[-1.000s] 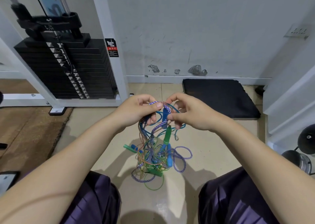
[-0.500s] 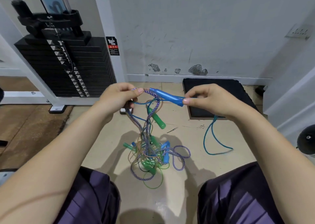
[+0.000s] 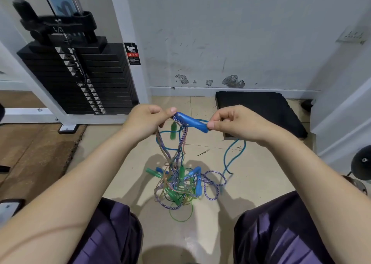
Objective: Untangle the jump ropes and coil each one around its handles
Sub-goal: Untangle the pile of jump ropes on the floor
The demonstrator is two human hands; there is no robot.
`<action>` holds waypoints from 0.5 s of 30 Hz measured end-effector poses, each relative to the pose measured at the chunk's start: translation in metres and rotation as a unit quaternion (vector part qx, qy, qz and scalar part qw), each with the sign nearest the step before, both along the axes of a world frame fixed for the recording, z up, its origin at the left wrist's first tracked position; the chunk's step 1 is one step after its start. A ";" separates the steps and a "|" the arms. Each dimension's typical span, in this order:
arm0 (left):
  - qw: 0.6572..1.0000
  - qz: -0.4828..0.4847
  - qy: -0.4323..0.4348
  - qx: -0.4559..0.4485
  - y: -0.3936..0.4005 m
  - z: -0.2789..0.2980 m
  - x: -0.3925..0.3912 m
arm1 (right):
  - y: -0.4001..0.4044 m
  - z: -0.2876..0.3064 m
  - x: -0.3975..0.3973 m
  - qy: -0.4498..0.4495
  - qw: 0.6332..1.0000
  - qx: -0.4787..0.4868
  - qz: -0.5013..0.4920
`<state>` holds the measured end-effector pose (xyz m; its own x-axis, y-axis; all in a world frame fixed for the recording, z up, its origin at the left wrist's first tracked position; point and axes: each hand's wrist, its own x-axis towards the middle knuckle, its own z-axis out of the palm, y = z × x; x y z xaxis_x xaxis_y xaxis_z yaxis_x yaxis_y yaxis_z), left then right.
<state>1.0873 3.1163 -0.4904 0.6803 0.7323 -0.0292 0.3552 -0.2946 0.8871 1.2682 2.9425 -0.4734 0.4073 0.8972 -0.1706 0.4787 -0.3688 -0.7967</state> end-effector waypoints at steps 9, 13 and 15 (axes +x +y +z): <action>0.977 -0.145 -0.006 -0.155 -0.003 0.002 -0.001 | 0.000 0.001 -0.007 0.053 0.998 0.030 -0.027; 0.957 -0.256 0.099 -0.093 -0.017 0.001 -0.002 | 0.004 0.005 -0.018 0.080 0.995 0.050 -0.029; 0.958 -0.262 0.108 -0.044 -0.022 -0.002 0.000 | 0.006 0.006 -0.023 0.090 0.995 0.045 -0.028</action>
<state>1.0871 3.0939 -0.4926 0.9253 0.2793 -0.2564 0.3563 -0.4093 0.8399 1.2448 2.9482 -0.4670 0.4280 0.8886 -0.1653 0.3060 -0.3146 -0.8986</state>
